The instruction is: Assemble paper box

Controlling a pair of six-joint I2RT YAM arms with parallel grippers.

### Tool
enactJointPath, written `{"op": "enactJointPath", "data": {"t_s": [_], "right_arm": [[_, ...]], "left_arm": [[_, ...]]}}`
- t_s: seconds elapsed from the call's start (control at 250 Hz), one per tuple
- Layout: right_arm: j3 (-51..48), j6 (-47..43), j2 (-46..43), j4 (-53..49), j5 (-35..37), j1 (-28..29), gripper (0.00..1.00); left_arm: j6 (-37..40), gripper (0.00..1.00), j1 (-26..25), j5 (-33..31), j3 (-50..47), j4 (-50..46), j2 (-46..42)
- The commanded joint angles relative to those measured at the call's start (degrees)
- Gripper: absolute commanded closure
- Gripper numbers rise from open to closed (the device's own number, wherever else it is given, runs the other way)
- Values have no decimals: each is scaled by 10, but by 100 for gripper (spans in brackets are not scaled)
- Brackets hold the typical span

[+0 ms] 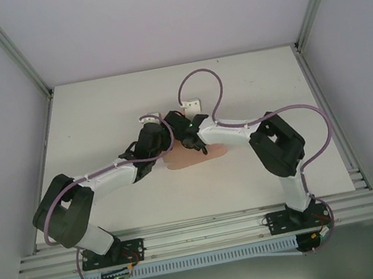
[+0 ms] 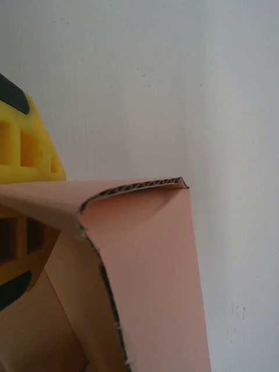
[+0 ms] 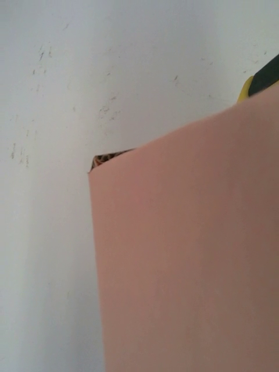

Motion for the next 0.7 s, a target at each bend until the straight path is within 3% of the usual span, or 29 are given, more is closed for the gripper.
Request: {"op": "enactJointPath", "data": {"t_s": [0.0,0.108,0.156,0.216,0.376,0.408,0.464,0.532,0.608,0.695], "right_arm": [[-89,-92,0,0,145,-47,97],[-194,-222,-39,239,94,-47,97],[-231,-253,-52,321,69,-49,90],[-259,-272,-69,379,34,-50,81],[-308,-294,-128,479,-51,-48,78],[-316,-301,-140,496,-69,-49,72],[-331,-308,-161,517,-120,-49,51],[-341,-310,-186,521,-188,-49,37],[-354,-301,-217,529,-249,-49,25],[-364,-291,-249,529,-301,-49,20]], "left_arm": [[9,100,18,-62,3,-49,-29],[12,100,18,-32,-1,-36,-34],[11,100,18,-23,-2,-33,-35],[13,100,17,-18,0,-33,-37],[18,100,18,-3,-8,-26,-41],[17,100,18,0,-10,-22,-42],[18,100,18,4,-13,-16,-43],[17,100,17,6,-11,-18,-40],[17,100,18,8,-10,-18,-38],[17,100,18,9,-9,-15,-37]]}}
